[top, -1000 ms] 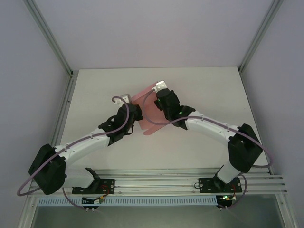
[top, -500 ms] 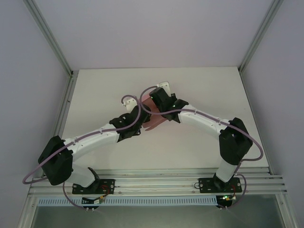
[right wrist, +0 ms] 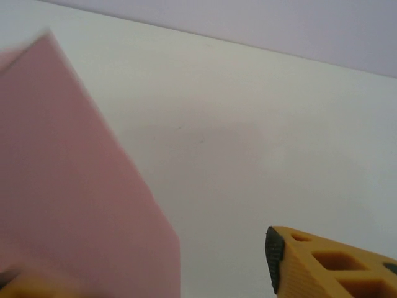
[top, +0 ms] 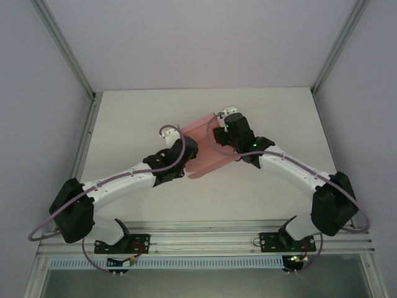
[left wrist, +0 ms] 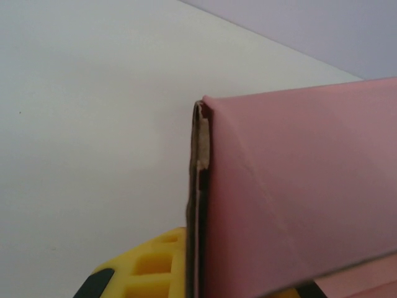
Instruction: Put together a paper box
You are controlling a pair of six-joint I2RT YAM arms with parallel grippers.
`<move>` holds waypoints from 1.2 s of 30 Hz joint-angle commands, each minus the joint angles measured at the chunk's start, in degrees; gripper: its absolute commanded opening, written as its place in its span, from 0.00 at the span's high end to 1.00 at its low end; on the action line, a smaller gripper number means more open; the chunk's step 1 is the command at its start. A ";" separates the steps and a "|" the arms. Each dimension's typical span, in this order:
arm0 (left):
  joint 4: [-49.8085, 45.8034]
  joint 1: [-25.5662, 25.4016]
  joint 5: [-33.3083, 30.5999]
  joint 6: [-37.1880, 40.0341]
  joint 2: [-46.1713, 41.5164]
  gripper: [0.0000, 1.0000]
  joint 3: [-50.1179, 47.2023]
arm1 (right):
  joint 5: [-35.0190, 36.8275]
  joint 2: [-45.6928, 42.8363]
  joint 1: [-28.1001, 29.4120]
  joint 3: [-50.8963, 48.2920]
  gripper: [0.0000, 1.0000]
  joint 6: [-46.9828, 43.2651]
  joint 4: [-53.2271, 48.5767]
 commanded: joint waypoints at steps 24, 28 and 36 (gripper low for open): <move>-10.34 15.67 39.83 60.82 6.55 1.00 10.71 | 0.96 -33.86 -1.62 -20.02 0.00 4.30 10.63; -34.07 15.69 50.04 85.18 13.77 0.97 23.07 | -0.98 -33.39 -1.67 -19.68 0.00 3.22 7.05; -44.05 13.15 31.06 104.10 24.15 0.99 33.00 | 1.46 -33.40 -1.76 -21.01 0.00 2.66 2.90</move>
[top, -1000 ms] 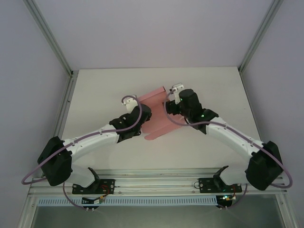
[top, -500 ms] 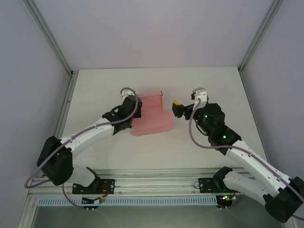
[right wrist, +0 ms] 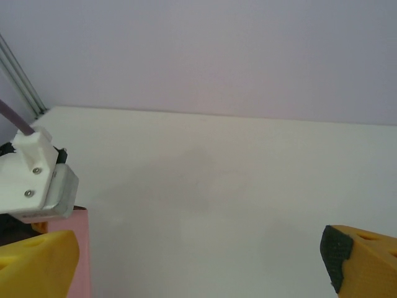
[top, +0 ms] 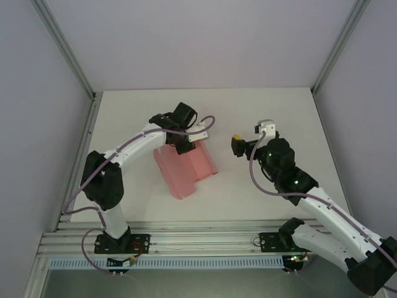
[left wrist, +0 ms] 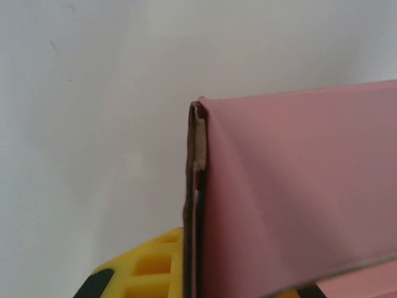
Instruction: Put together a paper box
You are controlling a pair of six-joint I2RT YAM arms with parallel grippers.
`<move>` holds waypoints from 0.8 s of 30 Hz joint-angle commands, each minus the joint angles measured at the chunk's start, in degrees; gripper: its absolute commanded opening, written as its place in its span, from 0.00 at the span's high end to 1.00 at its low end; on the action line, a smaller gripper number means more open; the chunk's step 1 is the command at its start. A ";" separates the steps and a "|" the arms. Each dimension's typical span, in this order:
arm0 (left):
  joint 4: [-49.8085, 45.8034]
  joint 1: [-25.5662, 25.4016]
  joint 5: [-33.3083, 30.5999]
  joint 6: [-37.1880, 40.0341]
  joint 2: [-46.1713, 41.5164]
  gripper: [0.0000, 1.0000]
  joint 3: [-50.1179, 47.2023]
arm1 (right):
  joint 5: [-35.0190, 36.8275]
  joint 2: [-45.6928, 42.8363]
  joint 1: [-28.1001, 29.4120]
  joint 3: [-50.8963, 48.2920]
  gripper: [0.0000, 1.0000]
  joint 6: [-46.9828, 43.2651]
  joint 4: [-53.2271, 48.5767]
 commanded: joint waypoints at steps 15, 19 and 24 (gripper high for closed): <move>15.10 -9.14 -13.30 24.73 14.99 0.90 -1.65 | 7.16 -9.18 -0.91 -4.73 0.00 1.67 -2.93; 17.89 -10.00 -11.09 23.59 14.41 0.70 -2.40 | 5.84 -10.67 -1.08 -5.99 0.00 1.88 -2.47; 19.70 -10.48 -12.28 23.66 12.26 0.54 -2.52 | 6.23 -9.30 -1.36 -5.33 0.00 2.52 -4.79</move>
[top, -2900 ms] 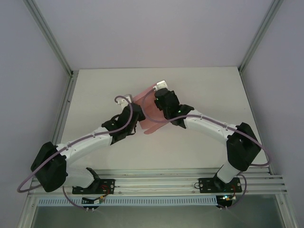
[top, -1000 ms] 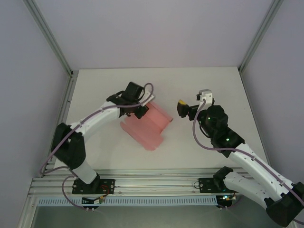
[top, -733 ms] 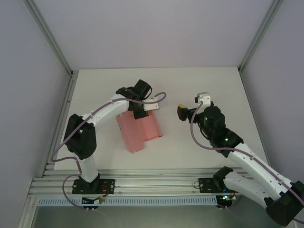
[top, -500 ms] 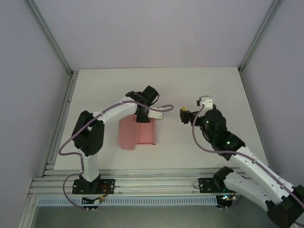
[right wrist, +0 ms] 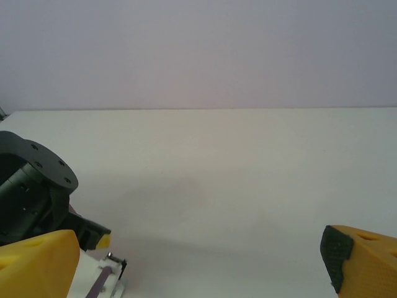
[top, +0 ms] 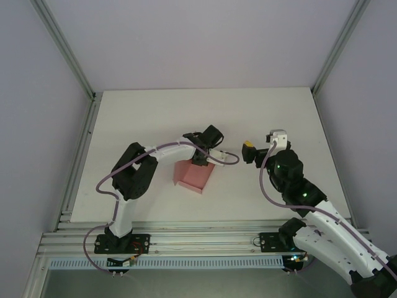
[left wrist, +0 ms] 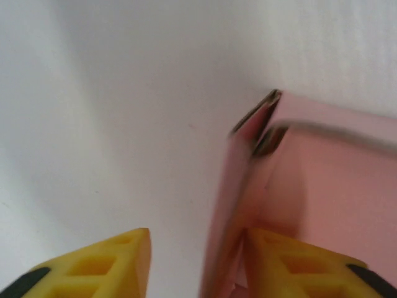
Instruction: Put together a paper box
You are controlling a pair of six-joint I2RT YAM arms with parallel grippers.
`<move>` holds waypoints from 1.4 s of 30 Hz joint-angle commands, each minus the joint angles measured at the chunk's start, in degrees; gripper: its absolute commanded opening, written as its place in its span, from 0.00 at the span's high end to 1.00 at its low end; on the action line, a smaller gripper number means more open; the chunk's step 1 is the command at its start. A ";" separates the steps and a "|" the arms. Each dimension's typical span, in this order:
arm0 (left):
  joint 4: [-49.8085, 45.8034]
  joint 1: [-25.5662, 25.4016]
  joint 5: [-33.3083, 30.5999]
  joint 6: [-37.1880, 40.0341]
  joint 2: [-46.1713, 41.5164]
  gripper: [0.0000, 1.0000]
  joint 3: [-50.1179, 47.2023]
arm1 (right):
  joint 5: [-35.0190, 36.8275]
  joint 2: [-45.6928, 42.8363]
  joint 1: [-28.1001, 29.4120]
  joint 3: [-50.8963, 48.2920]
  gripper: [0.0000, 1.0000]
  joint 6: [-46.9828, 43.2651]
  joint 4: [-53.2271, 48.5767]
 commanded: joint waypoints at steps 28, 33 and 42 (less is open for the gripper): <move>12.10 21.14 -13.69 -90.27 -45.05 0.00 -21.00 | -41.72 49.94 -5.24 26.54 0.06 -5.99 -12.52; 7.83 23.06 -17.47 -92.99 -53.00 0.00 -31.37 | -40.77 61.41 -2.93 32.08 0.18 -7.25 -13.01; 5.33 23.68 -16.76 -96.71 -56.63 0.00 -37.90 | -39.95 68.84 -2.18 32.29 0.47 -4.48 -6.12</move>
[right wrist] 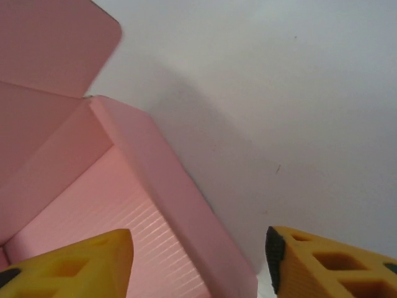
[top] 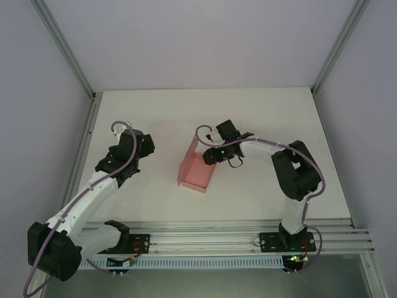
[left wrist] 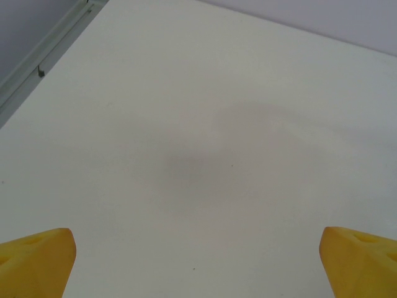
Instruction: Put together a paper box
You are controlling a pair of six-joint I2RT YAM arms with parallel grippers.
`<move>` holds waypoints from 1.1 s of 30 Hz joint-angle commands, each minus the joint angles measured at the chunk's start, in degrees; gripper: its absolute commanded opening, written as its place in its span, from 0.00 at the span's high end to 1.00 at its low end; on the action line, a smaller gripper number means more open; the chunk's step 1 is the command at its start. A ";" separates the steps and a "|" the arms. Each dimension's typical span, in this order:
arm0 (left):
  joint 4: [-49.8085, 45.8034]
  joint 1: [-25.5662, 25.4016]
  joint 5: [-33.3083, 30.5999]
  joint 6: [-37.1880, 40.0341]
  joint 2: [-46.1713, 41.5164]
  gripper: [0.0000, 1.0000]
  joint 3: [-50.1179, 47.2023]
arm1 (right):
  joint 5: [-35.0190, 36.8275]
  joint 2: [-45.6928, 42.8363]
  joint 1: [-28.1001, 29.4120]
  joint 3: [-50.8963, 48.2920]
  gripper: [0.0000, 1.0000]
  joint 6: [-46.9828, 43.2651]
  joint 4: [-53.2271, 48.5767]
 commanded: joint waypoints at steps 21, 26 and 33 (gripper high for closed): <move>0.14 0.48 3.34 -0.32 4.84 0.00 1.35 | 23.49 -13.99 7.41 -15.63 0.84 27.88 5.82; 1.36 0.47 4.95 1.18 3.89 0.00 0.20 | 36.27 -13.37 12.95 -14.21 0.84 39.08 -3.16; 8.02 0.44 19.80 8.59 3.36 0.00 -2.62 | 36.99 -14.89 14.44 -12.07 0.72 41.49 -7.03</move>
